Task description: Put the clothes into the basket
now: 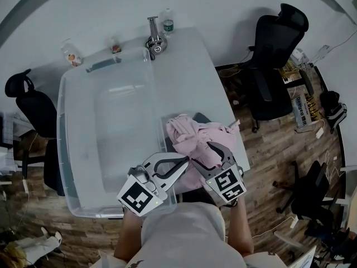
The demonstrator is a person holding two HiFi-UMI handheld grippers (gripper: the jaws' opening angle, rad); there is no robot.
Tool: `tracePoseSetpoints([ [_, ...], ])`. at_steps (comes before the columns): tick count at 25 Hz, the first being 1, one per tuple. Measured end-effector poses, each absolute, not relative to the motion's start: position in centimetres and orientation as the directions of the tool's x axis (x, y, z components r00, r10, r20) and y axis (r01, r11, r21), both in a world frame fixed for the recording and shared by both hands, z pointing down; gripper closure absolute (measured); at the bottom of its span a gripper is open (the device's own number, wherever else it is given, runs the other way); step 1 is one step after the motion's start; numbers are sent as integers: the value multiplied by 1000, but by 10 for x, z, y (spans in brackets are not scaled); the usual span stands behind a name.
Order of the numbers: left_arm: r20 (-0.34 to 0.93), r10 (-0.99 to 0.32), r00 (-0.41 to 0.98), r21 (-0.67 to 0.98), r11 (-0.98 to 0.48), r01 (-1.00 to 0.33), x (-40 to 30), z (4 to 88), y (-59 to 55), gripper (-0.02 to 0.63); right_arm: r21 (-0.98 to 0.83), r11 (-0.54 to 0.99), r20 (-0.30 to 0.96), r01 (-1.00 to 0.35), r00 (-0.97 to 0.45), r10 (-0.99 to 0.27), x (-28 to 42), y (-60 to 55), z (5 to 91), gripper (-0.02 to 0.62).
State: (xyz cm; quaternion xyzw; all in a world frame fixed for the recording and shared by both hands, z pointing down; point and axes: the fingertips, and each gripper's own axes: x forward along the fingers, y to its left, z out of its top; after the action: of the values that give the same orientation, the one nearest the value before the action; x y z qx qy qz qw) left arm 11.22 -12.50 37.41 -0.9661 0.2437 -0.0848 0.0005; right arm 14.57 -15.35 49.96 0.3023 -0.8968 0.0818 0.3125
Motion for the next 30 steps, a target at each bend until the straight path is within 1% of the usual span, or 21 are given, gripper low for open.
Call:
tracePoseSetpoints([
  [4, 172, -464, 869, -30, -884, -466, 116, 378, -130, 601, 19, 805, 643, -592, -609, -464, 148, -156, 522, 284],
  [7, 186, -458, 869, -25, -886, -462, 119, 382, -134, 601, -4, 810, 670, -586, -603, -433, 148, -158, 540, 246],
  [11, 203, -454, 867, -11, -887, -462, 123, 386, -138, 601, -17, 823, 698, -568, -597, -397, 148, -160, 559, 162],
  [13, 210, -451, 868, -11, -888, -459, 124, 388, -139, 601, -40, 822, 698, -568, -605, -384, 146, -160, 567, 130],
  [20, 222, -449, 865, 0, -888, -461, 125, 388, -142, 601, -64, 828, 703, -558, -614, -359, 137, -166, 589, 68],
  [30, 225, -446, 866, 9, -888, -460, 126, 388, -143, 601, -47, 827, 759, -560, -559, -335, 136, -170, 635, 66],
])
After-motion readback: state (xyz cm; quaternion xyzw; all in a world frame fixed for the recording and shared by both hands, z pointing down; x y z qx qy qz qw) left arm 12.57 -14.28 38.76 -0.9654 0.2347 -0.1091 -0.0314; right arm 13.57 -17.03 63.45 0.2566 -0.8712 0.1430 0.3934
